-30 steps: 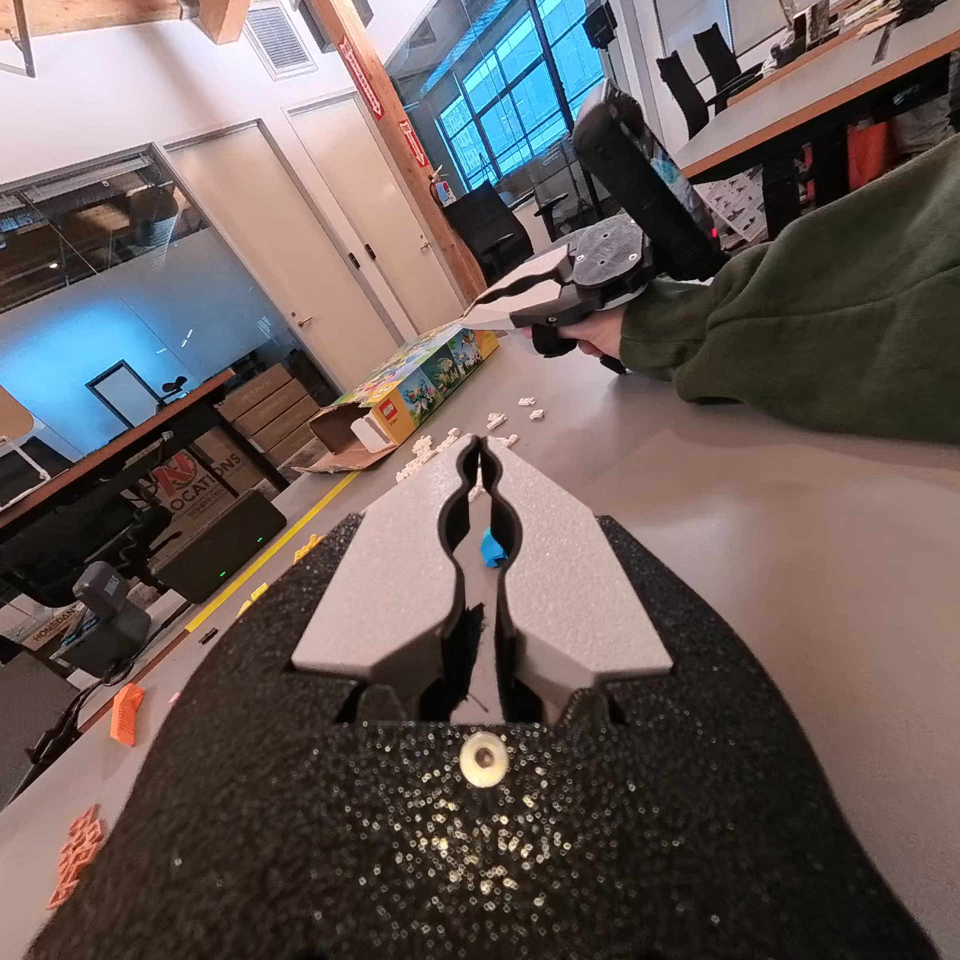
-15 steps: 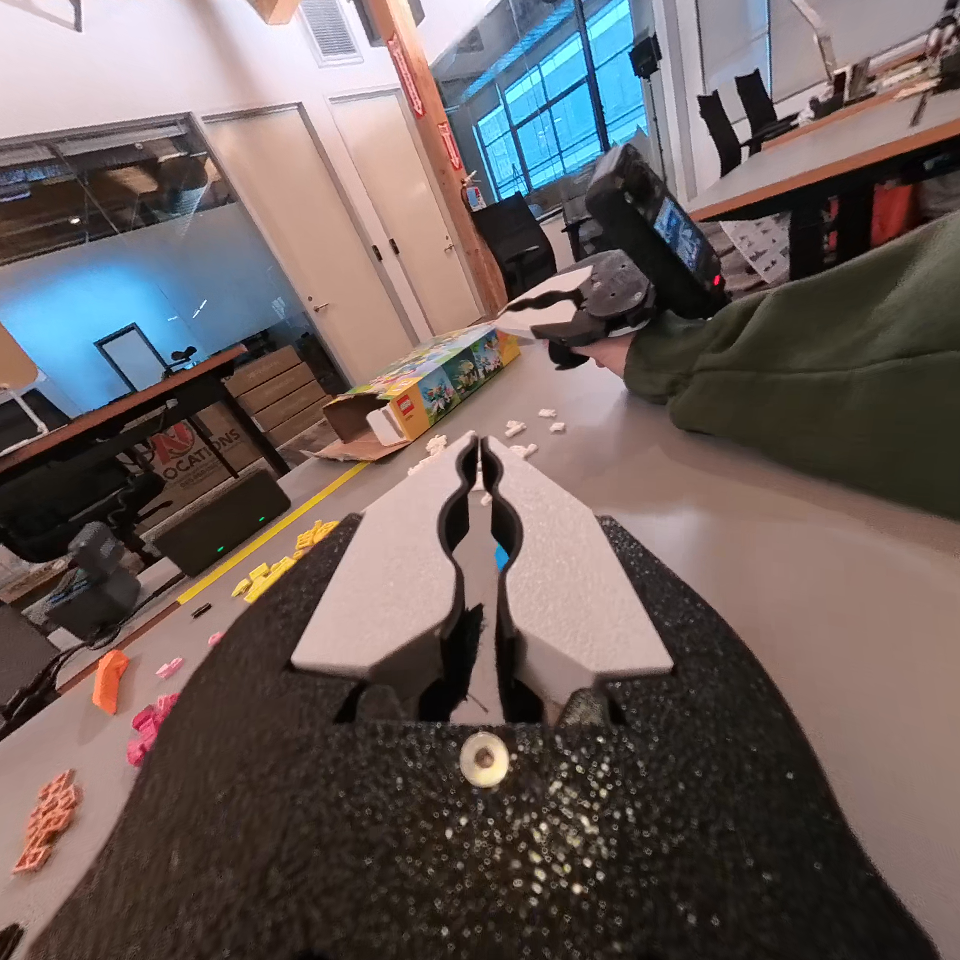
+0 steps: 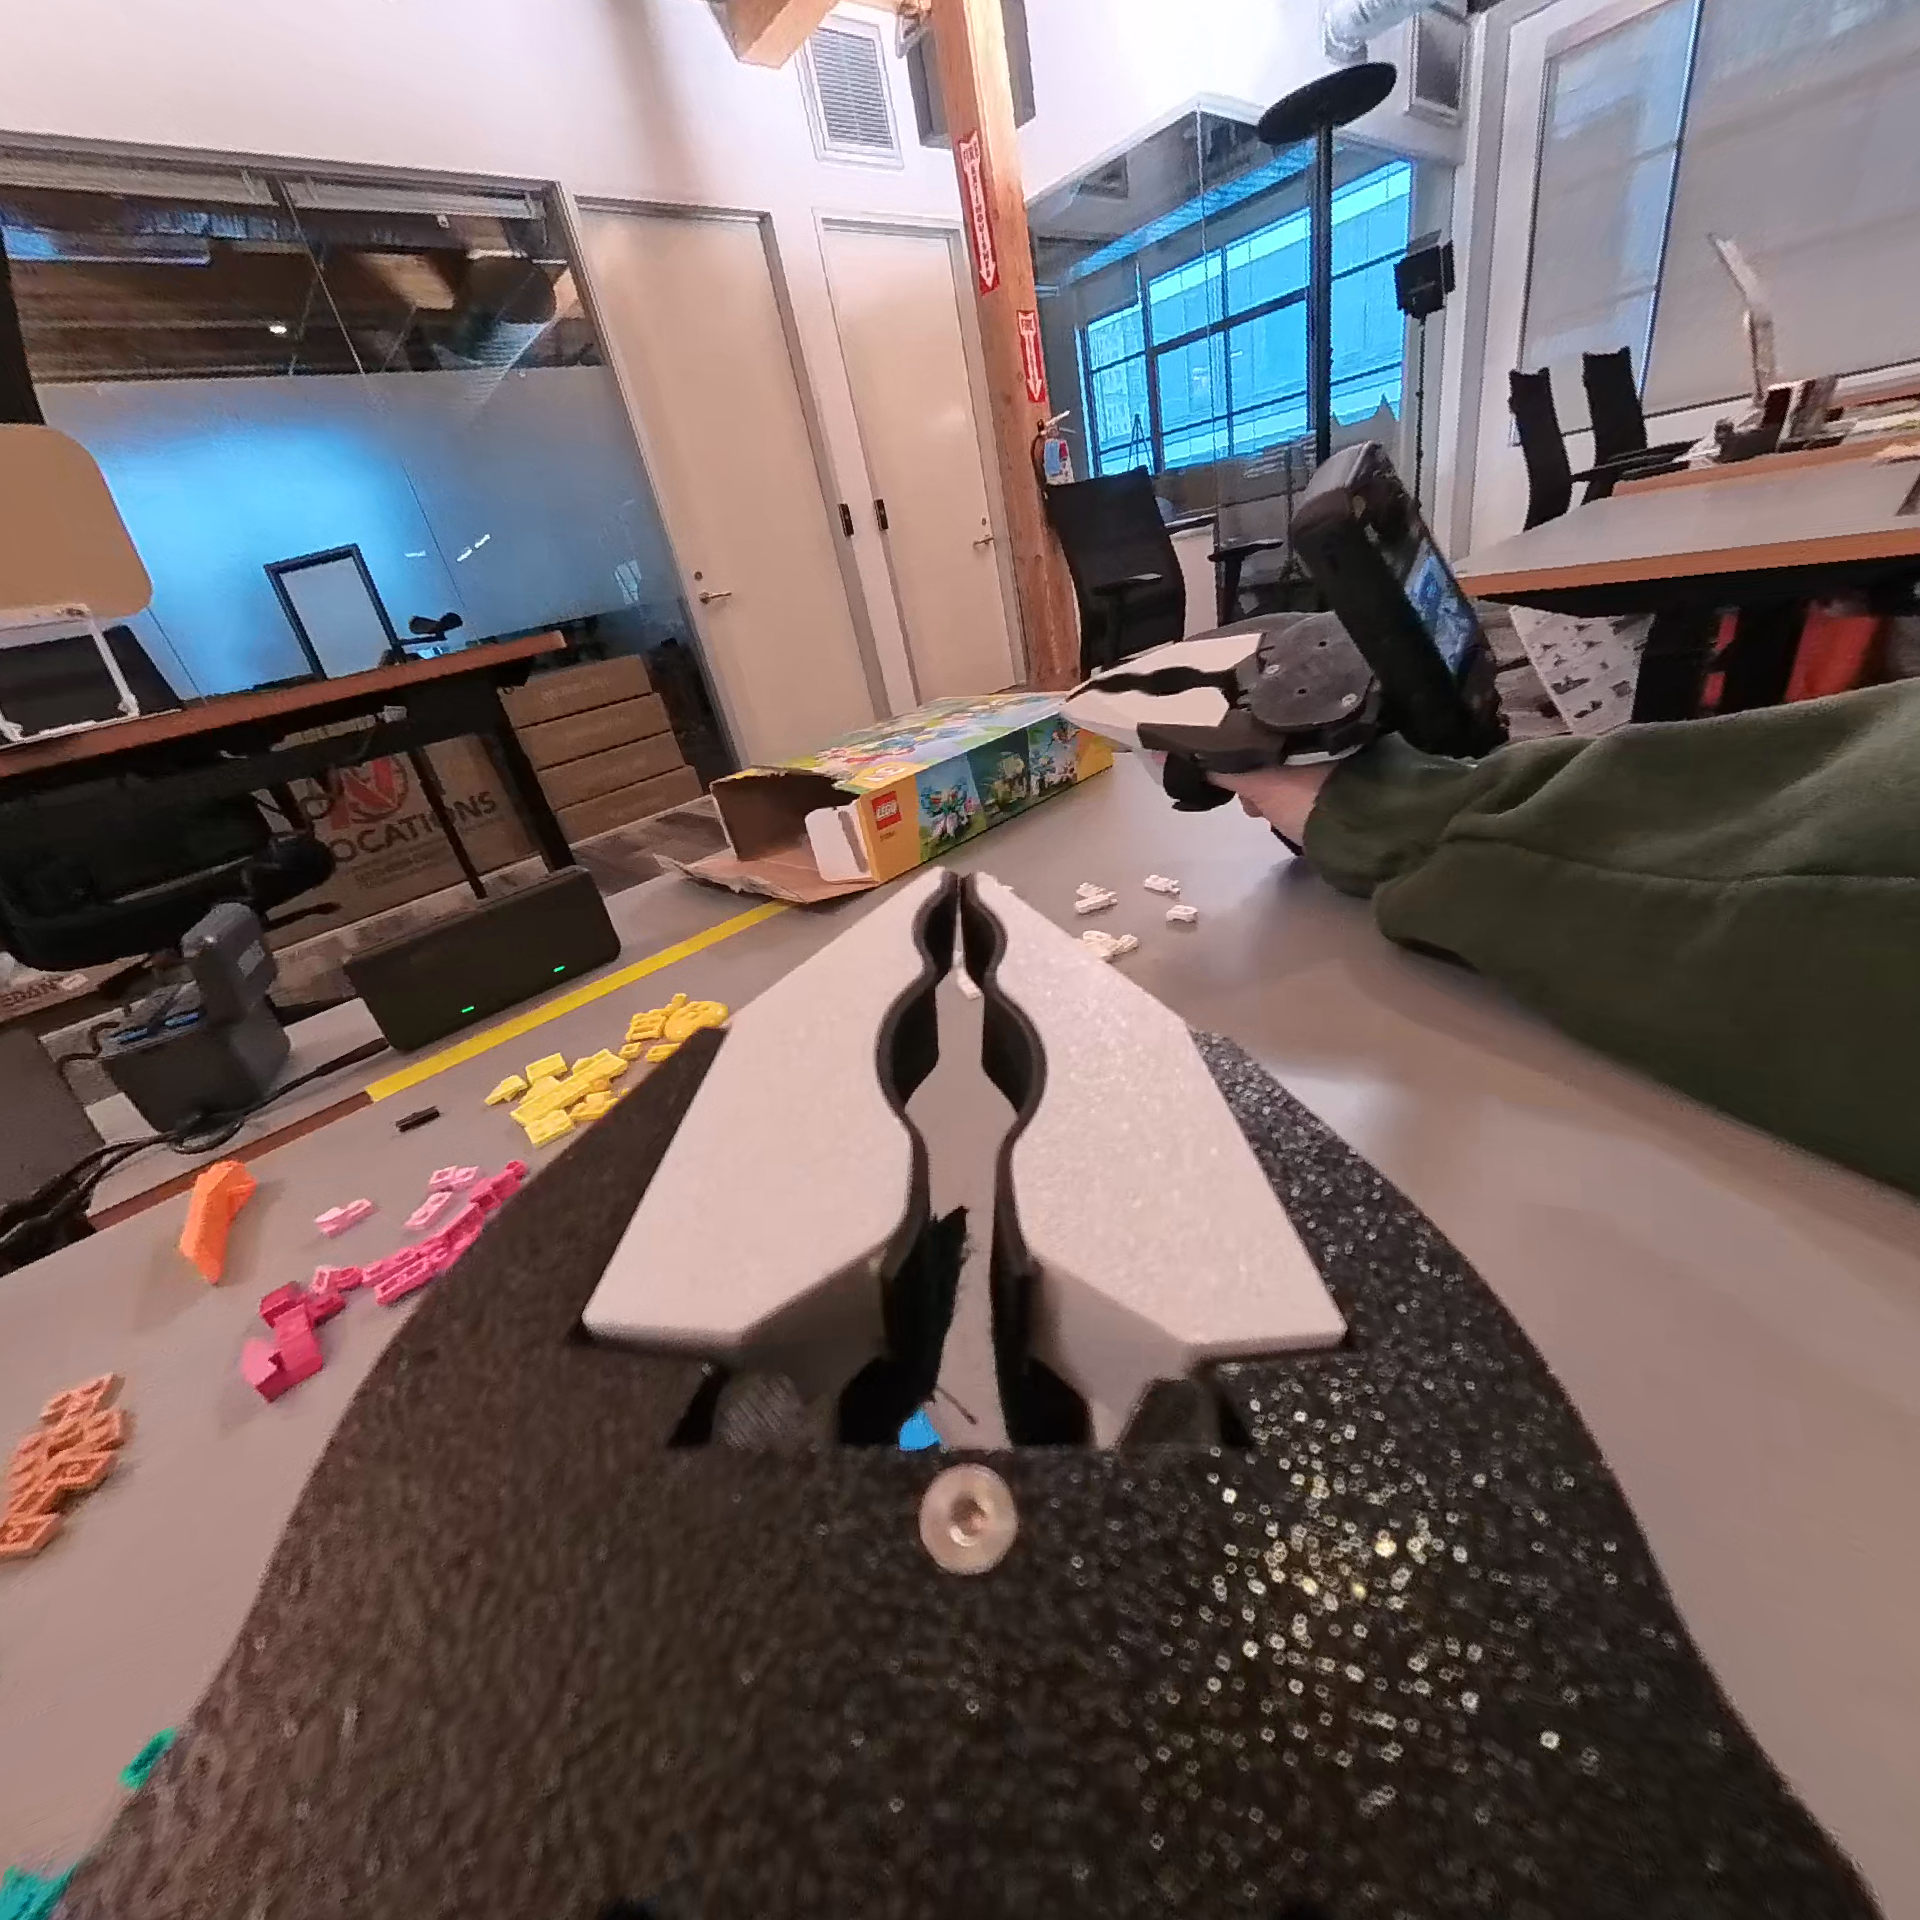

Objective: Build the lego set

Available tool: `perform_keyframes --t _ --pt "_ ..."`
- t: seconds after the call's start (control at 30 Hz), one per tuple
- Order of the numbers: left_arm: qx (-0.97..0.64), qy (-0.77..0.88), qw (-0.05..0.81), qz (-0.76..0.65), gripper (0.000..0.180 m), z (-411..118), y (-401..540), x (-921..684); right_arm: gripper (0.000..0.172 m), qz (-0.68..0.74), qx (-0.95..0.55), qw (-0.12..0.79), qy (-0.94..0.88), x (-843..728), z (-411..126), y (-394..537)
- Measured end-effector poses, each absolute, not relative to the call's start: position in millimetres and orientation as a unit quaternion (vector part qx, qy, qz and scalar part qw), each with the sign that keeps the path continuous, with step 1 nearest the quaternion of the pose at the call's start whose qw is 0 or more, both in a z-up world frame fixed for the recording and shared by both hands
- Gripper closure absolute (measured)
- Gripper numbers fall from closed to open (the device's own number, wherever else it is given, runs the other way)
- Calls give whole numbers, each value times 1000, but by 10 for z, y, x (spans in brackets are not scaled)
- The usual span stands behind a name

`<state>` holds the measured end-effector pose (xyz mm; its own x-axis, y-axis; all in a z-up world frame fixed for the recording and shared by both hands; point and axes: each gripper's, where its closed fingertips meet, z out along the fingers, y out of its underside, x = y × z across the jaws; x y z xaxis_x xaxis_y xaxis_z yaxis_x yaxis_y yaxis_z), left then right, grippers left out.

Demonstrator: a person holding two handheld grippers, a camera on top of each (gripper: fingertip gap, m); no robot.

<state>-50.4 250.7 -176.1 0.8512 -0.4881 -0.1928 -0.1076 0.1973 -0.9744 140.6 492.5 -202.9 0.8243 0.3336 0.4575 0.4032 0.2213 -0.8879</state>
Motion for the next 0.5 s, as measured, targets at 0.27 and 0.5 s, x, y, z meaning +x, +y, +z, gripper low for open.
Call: perform_keyframes --t 0.27,0.5 --pt "-624 240 733 -126 180 -1799 2532 -526 167 -9 -621 720 -309 1326 -2044 4891" --pt "-624 240 733 -127 180 -1798 2537 -526 167 -1 -625 715 -313 1305 -2062 4889"
